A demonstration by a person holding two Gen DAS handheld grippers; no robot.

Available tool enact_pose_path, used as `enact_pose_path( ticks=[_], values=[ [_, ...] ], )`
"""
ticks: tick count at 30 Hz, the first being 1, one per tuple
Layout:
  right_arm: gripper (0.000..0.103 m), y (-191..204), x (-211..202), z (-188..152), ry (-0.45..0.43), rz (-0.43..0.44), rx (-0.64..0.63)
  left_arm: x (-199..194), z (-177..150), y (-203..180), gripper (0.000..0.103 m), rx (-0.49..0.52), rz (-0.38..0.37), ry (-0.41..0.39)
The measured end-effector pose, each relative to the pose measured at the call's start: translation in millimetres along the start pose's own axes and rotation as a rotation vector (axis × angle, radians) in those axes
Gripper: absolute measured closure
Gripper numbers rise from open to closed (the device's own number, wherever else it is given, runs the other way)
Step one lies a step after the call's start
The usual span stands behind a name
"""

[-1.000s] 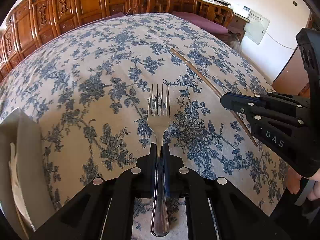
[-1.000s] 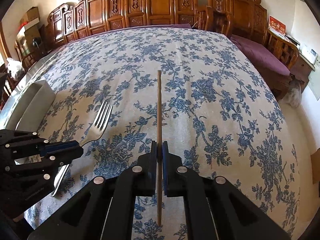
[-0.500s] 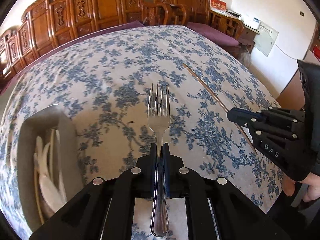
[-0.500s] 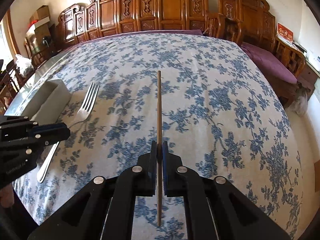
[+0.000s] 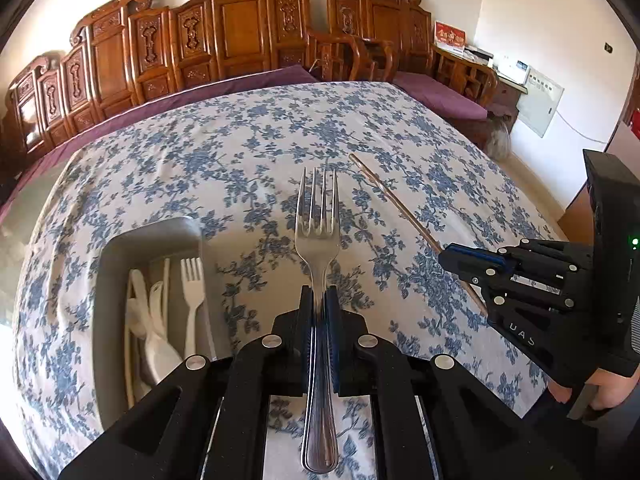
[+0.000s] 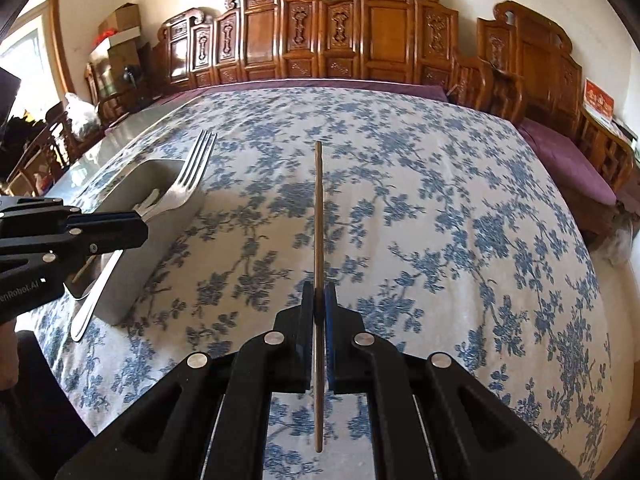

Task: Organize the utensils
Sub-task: 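Carry the steel fork into the tray and open the left tool while the right tool holds the chopstick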

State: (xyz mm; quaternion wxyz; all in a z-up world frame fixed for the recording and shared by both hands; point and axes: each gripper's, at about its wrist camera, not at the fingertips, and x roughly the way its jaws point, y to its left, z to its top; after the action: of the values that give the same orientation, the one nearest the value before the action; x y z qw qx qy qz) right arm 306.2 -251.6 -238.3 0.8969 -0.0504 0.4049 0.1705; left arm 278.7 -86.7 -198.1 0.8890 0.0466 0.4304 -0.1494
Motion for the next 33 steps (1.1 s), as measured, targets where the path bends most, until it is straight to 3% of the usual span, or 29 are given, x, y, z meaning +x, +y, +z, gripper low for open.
enact_pose_path(
  ticks=[10, 16, 24, 33],
  values=[
    [0.097, 25.2, -6.6, 1.6, -0.017, 0.025, -0.047, -25.5, -4.4, 38.3, 0.097, -0.06, -0.008, -0.045],
    [0.097, 44.1, -10.4, 0.6, -0.024, 0.045, -0.075, -32.8, -4.2, 71.5, 0.097, -0.096, 0.03, -0.06],
    [0.097, 47.7, -2.6, -2.5, -0.004, 0.028, -0.09, -3.4, -13.9, 118.4, 0.097, -0.156, 0.1, 0.006],
    [0.097, 38.6, 4.7, -5.3, 0.012, 0.021, -0.071, 31.1, -27.4, 132.3, 0.097, -0.193, 0.13, 0.074]
  ],
)
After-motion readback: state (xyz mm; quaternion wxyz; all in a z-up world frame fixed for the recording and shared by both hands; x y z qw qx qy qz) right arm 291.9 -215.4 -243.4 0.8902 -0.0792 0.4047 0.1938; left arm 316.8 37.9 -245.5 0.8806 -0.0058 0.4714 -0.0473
